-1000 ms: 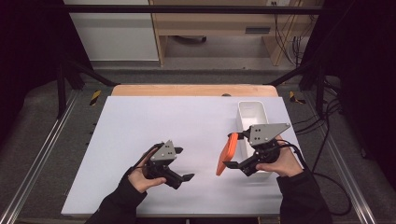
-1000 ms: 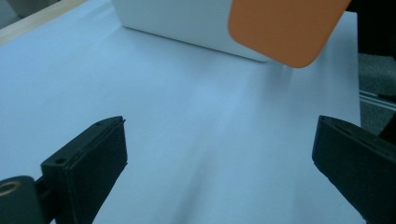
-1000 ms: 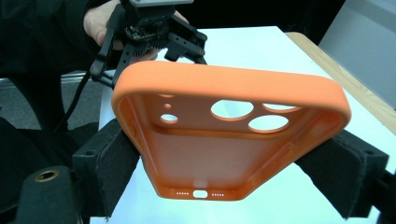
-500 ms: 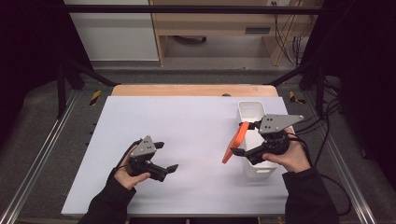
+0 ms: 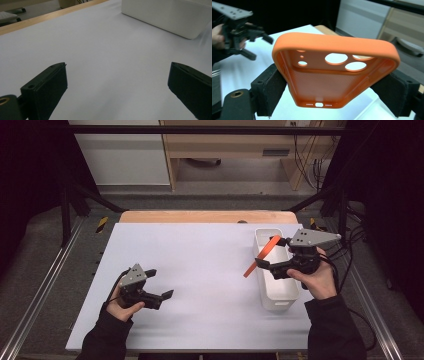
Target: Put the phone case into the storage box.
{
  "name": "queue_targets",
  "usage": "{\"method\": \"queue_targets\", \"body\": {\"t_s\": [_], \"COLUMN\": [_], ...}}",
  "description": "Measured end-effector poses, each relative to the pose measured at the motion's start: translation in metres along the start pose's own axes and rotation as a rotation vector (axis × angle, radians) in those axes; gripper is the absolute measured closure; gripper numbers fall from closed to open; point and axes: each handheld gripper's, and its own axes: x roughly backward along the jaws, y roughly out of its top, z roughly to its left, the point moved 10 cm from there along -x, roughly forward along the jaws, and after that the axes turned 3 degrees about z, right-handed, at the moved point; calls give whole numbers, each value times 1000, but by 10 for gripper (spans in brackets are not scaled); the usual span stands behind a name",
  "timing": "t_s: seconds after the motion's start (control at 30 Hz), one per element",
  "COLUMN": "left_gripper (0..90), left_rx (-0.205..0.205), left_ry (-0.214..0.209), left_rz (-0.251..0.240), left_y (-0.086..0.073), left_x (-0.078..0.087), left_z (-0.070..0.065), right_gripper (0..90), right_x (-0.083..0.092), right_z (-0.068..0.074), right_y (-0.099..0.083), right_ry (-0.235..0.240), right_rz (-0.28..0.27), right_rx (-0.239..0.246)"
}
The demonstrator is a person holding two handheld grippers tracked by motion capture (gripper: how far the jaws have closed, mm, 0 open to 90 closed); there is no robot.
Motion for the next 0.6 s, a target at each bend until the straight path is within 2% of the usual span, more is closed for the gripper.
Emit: {"method": "queue_targets", "body": {"t_s": [0.07, 0.37, 0.6], "left_gripper": [20, 20, 20], "left_rx": [5, 24, 47], "left_ry": [18, 51, 75], "left_rz": [-1, -14, -15], "left_y": [-2, -12, -19], "left_x": [3, 14, 20], "left_z": [5, 18, 29], "right_gripper": [158, 158, 159], "right_x": [1, 4, 3], "right_z": [-5, -28, -43], "right_y": [2, 7, 9], "right_ry": [-25, -135, -214], "right_rz": [-4, -13, 15], "right_rx": [-18, -77, -100]}}
